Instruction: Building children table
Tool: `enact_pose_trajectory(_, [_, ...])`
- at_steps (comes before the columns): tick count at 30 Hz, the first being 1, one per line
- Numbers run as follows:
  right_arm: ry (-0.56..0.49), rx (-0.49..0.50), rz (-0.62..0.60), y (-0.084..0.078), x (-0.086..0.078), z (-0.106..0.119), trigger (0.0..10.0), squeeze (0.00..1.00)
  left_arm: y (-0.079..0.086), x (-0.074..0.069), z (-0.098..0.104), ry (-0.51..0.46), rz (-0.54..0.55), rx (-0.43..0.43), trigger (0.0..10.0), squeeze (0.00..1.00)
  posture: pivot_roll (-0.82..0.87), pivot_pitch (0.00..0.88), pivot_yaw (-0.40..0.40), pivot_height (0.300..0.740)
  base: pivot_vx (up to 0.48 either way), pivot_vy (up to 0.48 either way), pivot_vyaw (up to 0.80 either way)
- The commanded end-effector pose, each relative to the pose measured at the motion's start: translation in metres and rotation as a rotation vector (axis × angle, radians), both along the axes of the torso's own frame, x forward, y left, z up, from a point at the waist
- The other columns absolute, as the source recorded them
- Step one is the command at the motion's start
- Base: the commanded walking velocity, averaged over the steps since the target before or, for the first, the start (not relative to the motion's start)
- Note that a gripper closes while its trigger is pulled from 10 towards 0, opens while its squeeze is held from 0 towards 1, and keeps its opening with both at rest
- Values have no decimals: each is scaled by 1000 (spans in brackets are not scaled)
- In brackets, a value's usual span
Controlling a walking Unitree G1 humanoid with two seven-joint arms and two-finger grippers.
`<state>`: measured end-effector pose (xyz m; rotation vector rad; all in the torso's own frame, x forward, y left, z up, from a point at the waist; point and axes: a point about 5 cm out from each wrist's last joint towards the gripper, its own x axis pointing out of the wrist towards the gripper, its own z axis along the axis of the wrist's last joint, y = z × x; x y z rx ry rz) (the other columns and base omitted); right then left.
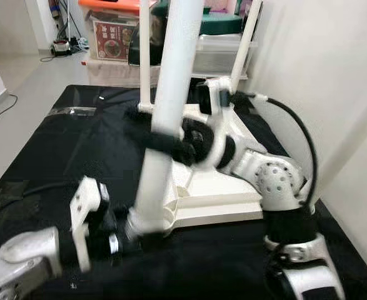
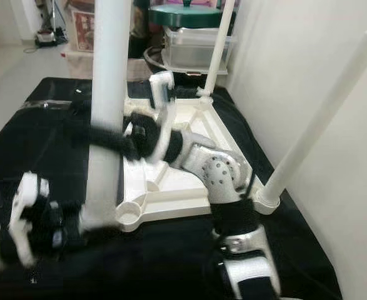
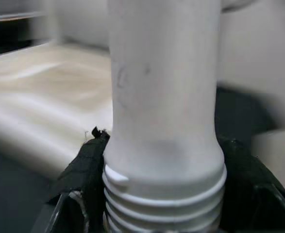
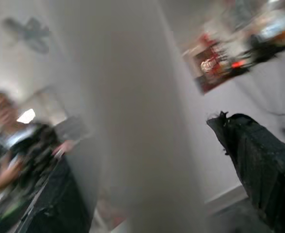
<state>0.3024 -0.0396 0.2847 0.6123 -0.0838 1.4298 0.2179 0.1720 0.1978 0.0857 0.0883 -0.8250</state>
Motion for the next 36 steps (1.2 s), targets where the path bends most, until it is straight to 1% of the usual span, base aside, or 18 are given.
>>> enact_pose_trajectory(1, [34,3,-89,-6,7,0,10000,0,8,9,-3,-32,120,57,0,0,99,0,-75,740,0,0,0])
enact_pose_trajectory(4, [127,45,-139,-8,6,-8,10000,0,22,29,-10,-95,370,243,0,0,97,0,-79,740,0,0,0])
enact_pose_trajectory(6, [127,45,-139,-8,6,-8,10000,0,22,29,-10,-95,370,243,0,0,97,0,-79,740,0,0,0])
enact_pose_trajectory(8, [181,57,-169,-5,8,-14,10000,0,23,36,-16,-102,429,313,0,0,97,0,-82,740,0,0,0])
enact_pose_trajectory(10, [338,52,-292,7,18,-33,10000,0,13,51,-31,-132,482,484,0,0,100,0,-88,740,0,0,0])
enact_pose_trajectory(12, [398,46,-339,12,21,-41,10000,0,9,57,-35,-150,494,542,0,0,100,0,-88,740,0,0,0])
enact_pose_trajectory(13, [482,14,-446,16,29,-54,10000,0,-2,65,-41,-164,488,593,7569,0,104,0,-91,740,0,0,0])
enact_pose_trajectory(16, [555,-23,-551,18,37,-68,10000,0,-14,73,-46,-182,470,656,7804,0,103,0,-92,740,0,0,0])
enact_pose_trajectory(17, [626,-61,-653,18,43,-80,10000,0,-25,81,-52,-215,462,726,10000,0,105,0,-93,740,0,0,0])
enact_pose_trajectory(23, [816,-122,-903,11,53,-103,10000,0,-53,99,-63,-308,423,884,10000,0,106,0,-89,740,0,0,0])
enact_pose_trajectory(24, [816,-122,-903,11,53,-103,10000,0,-53,99,-63,-308,423,884,10000,0,106,0,-89,740,0,0,0])
enact_pose_trajectory(27, [992,-80,-1017,7,55,-112,10000,0,-84,103,-61,-342,391,873,10000,0,107,0,-82,740,0,0,0])
enact_pose_trajectory(30, [1031,-51,-1016,8,56,-112,10000,0,-91,104,-60,-350,390,866,10000,0,107,0,-81,740,0,0,0])
enact_pose_trajectory(31, [1062,-28,-1011,10,56,-110,7529,0,-97,105,-59,-356,386,860,10000,0,107,0,-81,740,0,0,0])
enact_pose_trajectory(32, [1062,-28,-1011,10,56,-110,7529,0,-97,105,-59,-356,386,860,10000,0,107,0,-81,740,0,0,0])
enact_pose_trajectory(33, [1092,9,-997,13,57,-106,0,0,-104,106,-59,-365,381,865,10000,0,106,0,-82,740,0,0,0])
enact_pose_trajectory(34, [1142,72,-932,24,55,-91,0,0,-119,108,-57,-393,358,858,10000,0,97,0,-77,740,0,0,0])
enact_pose_trajectory(36, [1146,89,-919,27,54,-84,0,0,-127,108,-58,-406,344,856,10000,0,92,0,-76,740,0,0,0])
